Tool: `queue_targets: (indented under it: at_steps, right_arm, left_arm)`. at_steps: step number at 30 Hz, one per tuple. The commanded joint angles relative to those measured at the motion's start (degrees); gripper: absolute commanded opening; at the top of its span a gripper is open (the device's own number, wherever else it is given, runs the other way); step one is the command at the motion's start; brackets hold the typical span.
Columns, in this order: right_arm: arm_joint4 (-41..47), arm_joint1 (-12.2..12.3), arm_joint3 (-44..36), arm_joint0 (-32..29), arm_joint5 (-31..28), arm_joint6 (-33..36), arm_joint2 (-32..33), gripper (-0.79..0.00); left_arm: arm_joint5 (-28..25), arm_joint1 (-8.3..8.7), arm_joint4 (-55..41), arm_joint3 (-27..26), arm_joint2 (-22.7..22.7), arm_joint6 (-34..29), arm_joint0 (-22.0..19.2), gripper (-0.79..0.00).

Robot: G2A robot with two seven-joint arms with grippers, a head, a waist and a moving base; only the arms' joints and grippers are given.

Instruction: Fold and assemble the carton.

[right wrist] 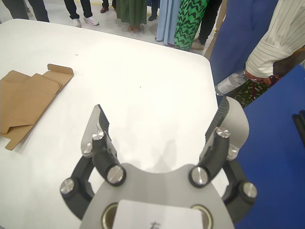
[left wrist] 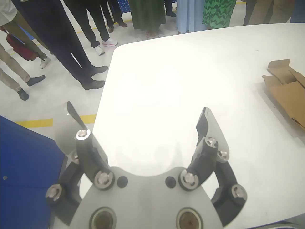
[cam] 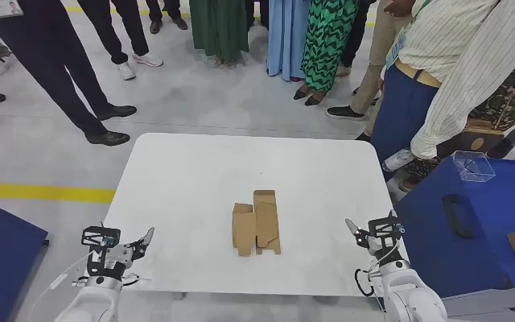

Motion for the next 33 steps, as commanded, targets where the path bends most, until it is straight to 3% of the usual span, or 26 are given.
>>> queue_targets:
  at_steps: [1,3,7,11,16,22,33]
  right_arm:
    - [0.00,0.00,0.00,0.00,0.00,0.00,0.00,0.000]
    - [0.00,0.00,0.00,0.00,0.00,0.00,0.00,0.000]
    - [0.00,0.00,0.00,0.00,0.00,0.00,0.00,0.000]
    - [0.00,0.00,0.00,0.00,0.00,0.00,0.00,0.000]
    - [0.00,0.00,0.00,0.00,0.00,0.00,0.00,0.000]
    - [0.00,0.00,0.00,0.00,0.00,0.00,0.00,0.000]
    - [0.00,0.00,0.00,0.00,0.00,0.00,0.00,0.000]
  left_arm:
    - [-0.80,-0.14,-2.56,-0.20,0.50,-0.73,-0.04,0.000]
    - [-2.66,-0.48,-9.84,-1.16,1.46,-4.03,-1.63,0.000]
    - [0.22,-1.41,-16.55,-2.15,6.70,-10.99,-6.43,0.000]
    - [-0.11,-2.58,-34.96,-2.18,11.87,-22.99,-13.04,0.000]
    - [0.63,-3.60,-57.34,3.15,16.39,-41.80,-23.81,0.000]
    - [2.23,-4.38,-70.06,14.57,20.42,-56.13,-35.37,0.000]
    - [-5.35,-6.50,-66.68,36.88,31.38,-58.37,-48.39,0.000]
